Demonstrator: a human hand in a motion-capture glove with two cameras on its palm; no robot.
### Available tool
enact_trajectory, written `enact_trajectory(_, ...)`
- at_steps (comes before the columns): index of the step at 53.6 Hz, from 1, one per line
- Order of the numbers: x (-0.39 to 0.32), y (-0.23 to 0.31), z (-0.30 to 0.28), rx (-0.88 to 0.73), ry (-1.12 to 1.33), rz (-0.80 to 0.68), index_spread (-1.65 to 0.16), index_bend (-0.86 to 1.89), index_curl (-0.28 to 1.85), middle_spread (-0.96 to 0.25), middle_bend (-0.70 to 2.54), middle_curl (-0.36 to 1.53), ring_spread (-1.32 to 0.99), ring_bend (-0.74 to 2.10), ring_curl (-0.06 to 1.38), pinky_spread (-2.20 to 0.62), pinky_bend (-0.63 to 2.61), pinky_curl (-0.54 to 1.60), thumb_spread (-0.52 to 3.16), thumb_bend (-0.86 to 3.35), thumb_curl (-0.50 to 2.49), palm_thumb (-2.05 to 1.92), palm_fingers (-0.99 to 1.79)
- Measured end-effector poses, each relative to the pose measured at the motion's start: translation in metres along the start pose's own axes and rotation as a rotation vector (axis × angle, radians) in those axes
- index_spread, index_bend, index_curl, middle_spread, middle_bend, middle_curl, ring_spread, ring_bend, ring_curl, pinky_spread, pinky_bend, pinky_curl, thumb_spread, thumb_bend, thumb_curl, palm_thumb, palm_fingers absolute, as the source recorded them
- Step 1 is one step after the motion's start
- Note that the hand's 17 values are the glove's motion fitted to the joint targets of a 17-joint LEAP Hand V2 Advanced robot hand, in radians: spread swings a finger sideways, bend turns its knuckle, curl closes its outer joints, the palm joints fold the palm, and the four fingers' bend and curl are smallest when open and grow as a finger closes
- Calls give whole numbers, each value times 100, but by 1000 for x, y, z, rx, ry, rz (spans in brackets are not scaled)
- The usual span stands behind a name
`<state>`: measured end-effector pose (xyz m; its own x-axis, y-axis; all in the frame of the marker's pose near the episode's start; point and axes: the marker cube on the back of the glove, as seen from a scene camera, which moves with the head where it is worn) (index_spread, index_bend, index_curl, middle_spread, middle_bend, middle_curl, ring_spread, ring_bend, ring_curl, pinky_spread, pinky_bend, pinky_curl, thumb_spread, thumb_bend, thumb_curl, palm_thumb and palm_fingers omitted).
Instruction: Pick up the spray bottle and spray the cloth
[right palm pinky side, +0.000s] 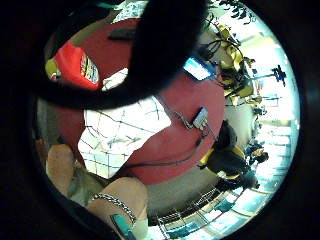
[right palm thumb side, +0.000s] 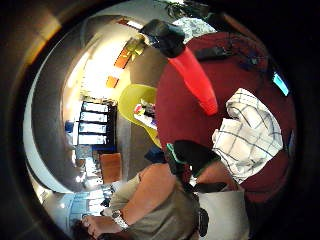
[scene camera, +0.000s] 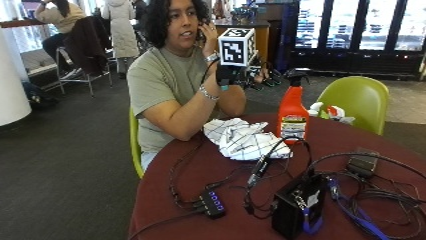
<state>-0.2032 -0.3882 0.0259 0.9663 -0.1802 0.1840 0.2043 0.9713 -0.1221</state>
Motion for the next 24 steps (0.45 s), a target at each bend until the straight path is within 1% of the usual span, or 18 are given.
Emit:
enact_trajectory(6, 15, 18, -13, 10, 0, 12, -40, 17, 34, 3, 16, 33, 0, 20, 32, 23, 29, 36, 99, -2, 41, 54, 29)
enact_trajectory(10, 30, 25, -23, 62, -10, 40, -41, 18, 33, 3, 17, 32, 0, 19, 32, 23, 27, 35, 98, -2, 40, 56, 27)
enact_trajectory(15, 46, 24, -31, 131, -20, 50, -41, 19, 34, 2, 18, 31, 0, 18, 31, 23, 25, 35, 97, -2, 40, 58, 28)
enact_trajectory(24, 65, 20, -31, 136, -43, 63, -42, 20, 35, 1, 19, 32, -1, 17, 28, 23, 21, 34, 95, -3, 39, 60, 32)
